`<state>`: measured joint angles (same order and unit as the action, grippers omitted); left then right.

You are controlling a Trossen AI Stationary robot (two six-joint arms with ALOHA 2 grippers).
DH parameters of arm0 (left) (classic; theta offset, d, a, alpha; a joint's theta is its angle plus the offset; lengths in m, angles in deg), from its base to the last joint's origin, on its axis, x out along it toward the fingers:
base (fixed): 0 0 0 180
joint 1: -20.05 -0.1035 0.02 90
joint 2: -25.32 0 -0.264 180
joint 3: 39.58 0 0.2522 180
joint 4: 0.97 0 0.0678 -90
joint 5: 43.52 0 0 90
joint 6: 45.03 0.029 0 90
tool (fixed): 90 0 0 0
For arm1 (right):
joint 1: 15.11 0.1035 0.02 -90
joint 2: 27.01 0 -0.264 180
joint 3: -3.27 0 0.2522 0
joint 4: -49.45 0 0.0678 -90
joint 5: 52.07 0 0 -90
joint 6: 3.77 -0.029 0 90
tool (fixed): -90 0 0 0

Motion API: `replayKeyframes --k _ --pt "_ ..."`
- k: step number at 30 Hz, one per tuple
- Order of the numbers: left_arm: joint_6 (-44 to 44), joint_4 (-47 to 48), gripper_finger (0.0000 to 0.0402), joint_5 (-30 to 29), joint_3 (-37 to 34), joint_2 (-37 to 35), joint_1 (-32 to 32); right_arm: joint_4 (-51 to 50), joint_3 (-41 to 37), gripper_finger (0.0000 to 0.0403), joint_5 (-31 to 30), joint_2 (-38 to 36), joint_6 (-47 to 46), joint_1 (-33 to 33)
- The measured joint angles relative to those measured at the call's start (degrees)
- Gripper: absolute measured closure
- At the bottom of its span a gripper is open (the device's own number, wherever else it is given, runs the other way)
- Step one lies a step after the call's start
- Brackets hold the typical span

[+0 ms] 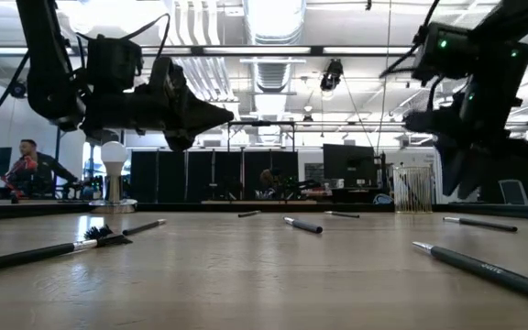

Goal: Sort items
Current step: Put the black eyeshadow brush into the gold holder

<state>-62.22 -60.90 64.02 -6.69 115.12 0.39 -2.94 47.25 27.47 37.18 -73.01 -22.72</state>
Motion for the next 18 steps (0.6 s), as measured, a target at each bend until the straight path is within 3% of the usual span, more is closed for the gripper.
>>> replayKeyframes --k 9,18 --pt "0.04 0.35 0.0401 0.0 0.0 0.0 0.0 5.65 0.31 0.0278 -1.55 9.39 -0.54 -4.31" --pt "0.09 0.57 0.0401 0.0 -0.01 0.0 0.0 6.98 1.29 0.0303 -2.29 15.49 0.31 -6.39"
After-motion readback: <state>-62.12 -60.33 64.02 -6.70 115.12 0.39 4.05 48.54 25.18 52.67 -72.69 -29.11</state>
